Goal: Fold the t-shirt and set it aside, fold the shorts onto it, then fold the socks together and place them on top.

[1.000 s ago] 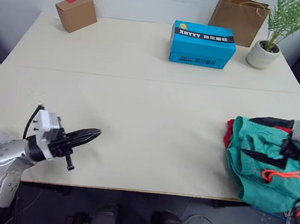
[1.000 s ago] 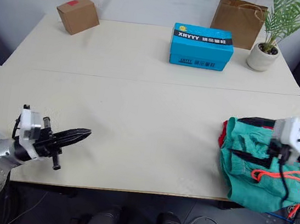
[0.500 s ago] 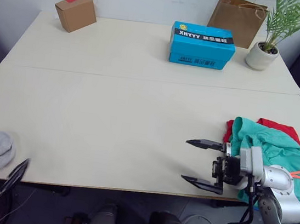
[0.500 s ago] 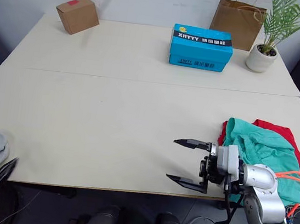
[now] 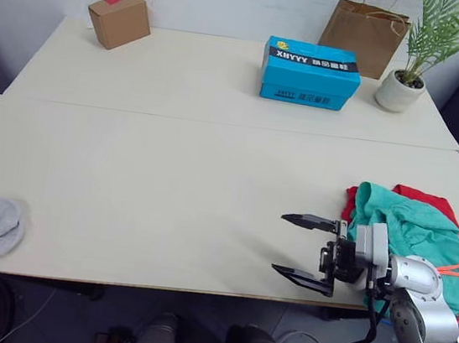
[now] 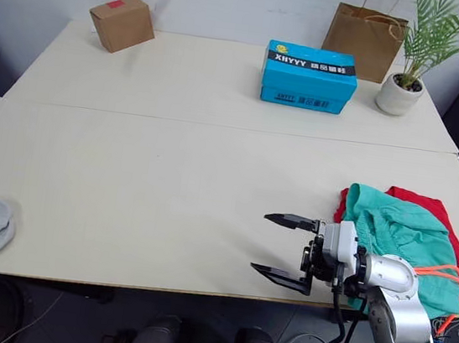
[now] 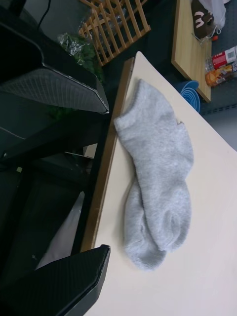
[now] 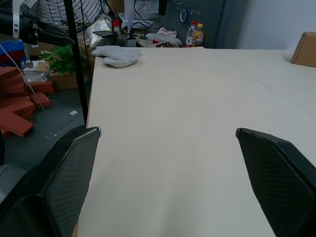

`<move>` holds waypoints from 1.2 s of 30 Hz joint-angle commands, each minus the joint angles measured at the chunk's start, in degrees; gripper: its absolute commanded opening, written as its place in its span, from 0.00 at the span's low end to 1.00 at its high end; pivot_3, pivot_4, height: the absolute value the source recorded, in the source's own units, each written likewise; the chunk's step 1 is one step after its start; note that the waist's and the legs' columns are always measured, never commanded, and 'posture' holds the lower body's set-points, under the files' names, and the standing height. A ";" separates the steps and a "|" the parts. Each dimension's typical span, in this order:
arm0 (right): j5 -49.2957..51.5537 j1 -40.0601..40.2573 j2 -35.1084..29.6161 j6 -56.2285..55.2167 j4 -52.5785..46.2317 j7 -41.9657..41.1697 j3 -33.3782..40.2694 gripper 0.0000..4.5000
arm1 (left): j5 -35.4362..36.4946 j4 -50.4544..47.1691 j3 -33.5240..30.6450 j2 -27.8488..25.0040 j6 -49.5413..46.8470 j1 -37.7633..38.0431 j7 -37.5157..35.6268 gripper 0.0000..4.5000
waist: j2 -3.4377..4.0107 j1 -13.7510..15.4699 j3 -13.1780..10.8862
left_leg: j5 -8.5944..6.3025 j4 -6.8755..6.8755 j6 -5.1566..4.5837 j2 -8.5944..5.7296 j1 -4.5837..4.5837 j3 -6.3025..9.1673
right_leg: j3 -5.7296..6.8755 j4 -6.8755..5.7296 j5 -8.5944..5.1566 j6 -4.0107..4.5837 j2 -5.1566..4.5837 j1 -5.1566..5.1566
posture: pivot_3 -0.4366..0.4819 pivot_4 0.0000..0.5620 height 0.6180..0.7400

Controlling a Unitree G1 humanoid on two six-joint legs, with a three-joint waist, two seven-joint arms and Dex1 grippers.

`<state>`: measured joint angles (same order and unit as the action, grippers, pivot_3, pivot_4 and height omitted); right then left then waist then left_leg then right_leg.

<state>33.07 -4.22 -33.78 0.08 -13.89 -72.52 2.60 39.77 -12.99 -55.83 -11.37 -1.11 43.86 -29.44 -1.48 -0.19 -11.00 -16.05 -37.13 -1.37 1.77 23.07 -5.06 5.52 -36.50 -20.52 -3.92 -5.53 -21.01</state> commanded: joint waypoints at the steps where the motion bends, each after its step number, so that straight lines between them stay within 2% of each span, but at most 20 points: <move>1: 1.08 2.04 -0.65 -1.51 -3.15 -1.84 0.24 1.00 | 0.60 -0.63 -0.50 -3.04 -2.99 -0.04 2.46 0.99 | -0.02 0.11 0.01 | 0.00 0.00 0.00 0.00 0.01 0.01 | 0.01 0.00 0.00 0.00 0.00 -0.01 | 0.48 0.27 1.00; 5: 4.34 2.81 -0.73 0.37 -4.82 -3.04 0.97 1.00 | 0.44 -5.61 1.55 -8.59 -8.35 -2.25 5.07 0.99 | -0.04 0.13 0.03 | -0.01 -0.02 -0.02 0.00 0.00 -0.02 | -0.03 -0.01 0.00 0.00 -0.01 0.00 | 0.48 0.27 1.00; 12: 6.10 2.51 -0.34 1.84 -6.58 -4.49 -0.42 1.00 | -4.55 -7.65 6.64 -22.64 -23.04 -6.97 9.57 0.99 | 0.05 -0.11 0.06 | -0.02 0.05 0.02 0.00 -0.07 -0.04 | -0.09 -0.02 0.00 0.01 -0.01 0.01 | 0.48 0.27 1.00; 20: 5.41 2.25 -0.19 2.15 -6.54 -4.22 -0.63 1.00 | -6.96 -7.71 9.77 -28.31 -32.53 -10.68 8.55 0.99 | 0.06 -0.70 0.07 | -0.08 0.07 0.14 0.00 -0.19 -0.08 | -0.11 -0.34 0.02 -0.03 -0.01 -0.04 | 0.48 0.27 1.00; 23: 5.33 2.24 -0.41 2.22 -6.23 -4.08 -0.22 1.00 | -7.28 -9.14 10.78 -30.27 -37.31 -9.70 7.05 0.87 | 0.06 -0.73 0.07 | -0.10 0.08 0.17 0.01 -0.23 -0.06 | -0.11 -0.40 0.02 -0.03 -0.01 -0.04 | 0.48 0.27 1.00; 27: 5.29 2.14 -0.53 2.46 -6.36 -3.76 -0.08 1.00 | -7.36 -11.43 10.25 -31.46 -41.68 -8.26 5.26 0.60 | 0.09 -0.81 0.05 | -0.12 0.09 0.21 0.01 -0.25 -0.06 | -0.14 -0.39 0.02 -0.03 -0.02 -0.04 | 0.48 0.27 1.00; 34: 4.87 1.76 -1.19 2.96 -5.77 -3.87 -0.03 1.00 | -7.77 -11.38 13.85 -32.84 -40.21 -13.15 0.29 0.10 | 0.12 -0.52 0.04 | -0.12 0.10 0.23 0.01 -0.25 -0.07 | -0.15 -0.38 0.00 0.01 -0.03 -0.06 | 0.48 0.27 1.00; 36: 4.31 1.29 -1.88 3.05 -5.10 -3.98 0.33 1.00 | -6.45 -12.82 16.21 -33.53 -41.00 -16.04 -1.47 0.01 | 0.14 -0.15 0.03 | -0.13 0.09 0.25 0.00 -0.25 -0.08 | -0.17 -0.37 0.00 0.01 -0.05 -0.05 | 0.48 0.27 1.00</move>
<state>37.21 -2.13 -34.56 2.97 -18.16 -76.42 2.09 32.07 -22.90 -40.90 -43.99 -42.45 28.98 -29.07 -1.35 -0.35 -10.97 -16.26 -37.05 -0.98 1.76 22.82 -5.15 5.34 -36.86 -20.53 -3.91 -5.59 -21.07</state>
